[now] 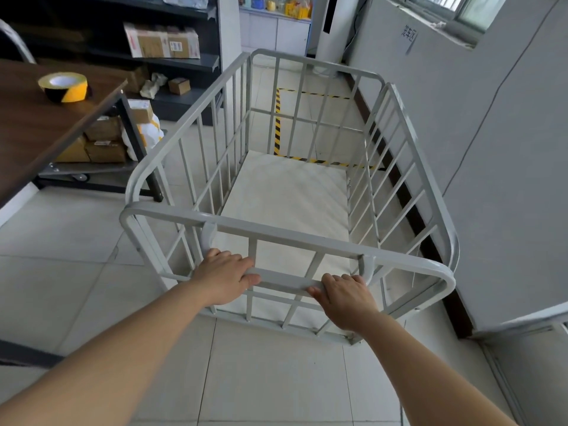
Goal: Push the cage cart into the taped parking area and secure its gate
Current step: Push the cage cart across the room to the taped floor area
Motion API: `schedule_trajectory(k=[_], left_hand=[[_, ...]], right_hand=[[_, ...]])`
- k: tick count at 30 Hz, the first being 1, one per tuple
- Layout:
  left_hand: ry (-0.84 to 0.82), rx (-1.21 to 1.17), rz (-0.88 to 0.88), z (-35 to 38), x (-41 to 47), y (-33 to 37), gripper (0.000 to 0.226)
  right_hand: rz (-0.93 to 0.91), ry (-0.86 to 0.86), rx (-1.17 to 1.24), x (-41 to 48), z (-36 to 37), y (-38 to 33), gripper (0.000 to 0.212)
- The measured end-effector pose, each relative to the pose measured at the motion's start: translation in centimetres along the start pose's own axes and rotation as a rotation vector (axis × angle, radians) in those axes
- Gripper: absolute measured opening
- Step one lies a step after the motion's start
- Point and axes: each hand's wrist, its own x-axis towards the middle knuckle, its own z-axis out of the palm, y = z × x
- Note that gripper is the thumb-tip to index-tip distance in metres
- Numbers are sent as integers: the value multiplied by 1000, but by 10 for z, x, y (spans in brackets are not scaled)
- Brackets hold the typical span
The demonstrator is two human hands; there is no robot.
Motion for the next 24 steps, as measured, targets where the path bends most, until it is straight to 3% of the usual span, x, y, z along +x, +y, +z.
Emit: schedule_trajectory(k=[12,16,24], left_hand=[[-20,17,-18,-36,88,-36,30],[-52,23,-23,-51,118,-48,29],[-39,20,-38,-74,179,-70,23]], right_hand=[[-18,24,44,97,-10,27,74],[-7,-27,24,131,-15,36,61],[4,-48,14,194,-25,54,57]])
